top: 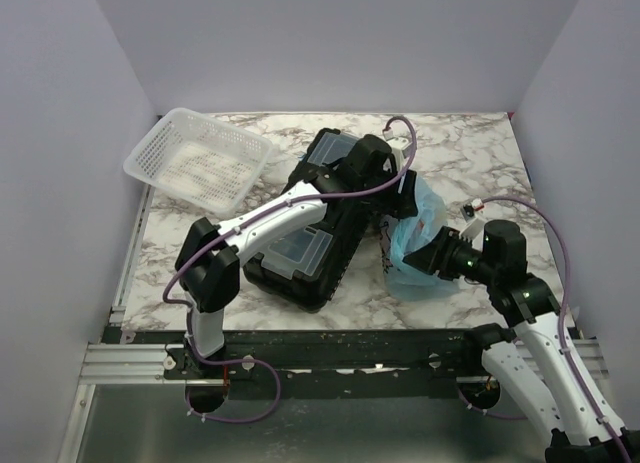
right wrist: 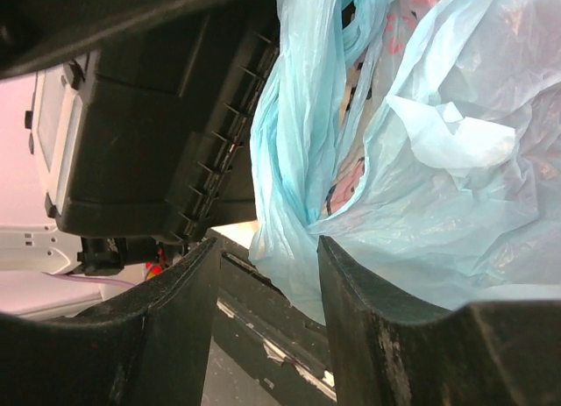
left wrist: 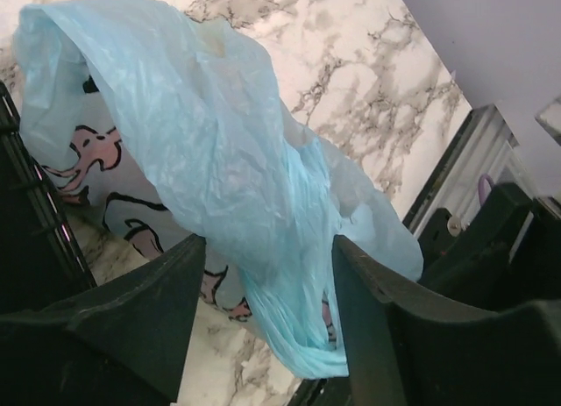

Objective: Take the fake fruits out of the plastic bag
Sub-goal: Untie the plastic bag at the center of the board.

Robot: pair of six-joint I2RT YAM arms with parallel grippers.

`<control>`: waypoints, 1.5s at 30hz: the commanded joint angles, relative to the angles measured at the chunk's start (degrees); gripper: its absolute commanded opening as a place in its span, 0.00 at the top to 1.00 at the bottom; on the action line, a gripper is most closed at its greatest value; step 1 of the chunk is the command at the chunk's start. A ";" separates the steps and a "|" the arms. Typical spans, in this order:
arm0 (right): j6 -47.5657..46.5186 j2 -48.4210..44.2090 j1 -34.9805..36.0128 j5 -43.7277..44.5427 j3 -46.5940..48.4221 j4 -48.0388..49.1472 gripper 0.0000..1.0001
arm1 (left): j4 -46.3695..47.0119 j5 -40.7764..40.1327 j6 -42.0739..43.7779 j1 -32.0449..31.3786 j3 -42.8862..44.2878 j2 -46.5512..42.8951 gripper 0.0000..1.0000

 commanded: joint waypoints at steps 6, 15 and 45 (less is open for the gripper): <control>1.41 2.35 0.13 -3.85 -3.15 3.63 0.52 | 3.27 -1.20 0.40 -0.37 6.95 6.27 0.78; 1.84 4.64 0.10 -6.17 -6.27 6.60 0.74 | 1.21 0.38 1.77 1.26 19.47 8.35 1.00; -0.94 2.87 0.09 22.22 13.24 -4.33 0.36 | -7.95 12.94 6.02 4.95 23.28 -2.22 0.37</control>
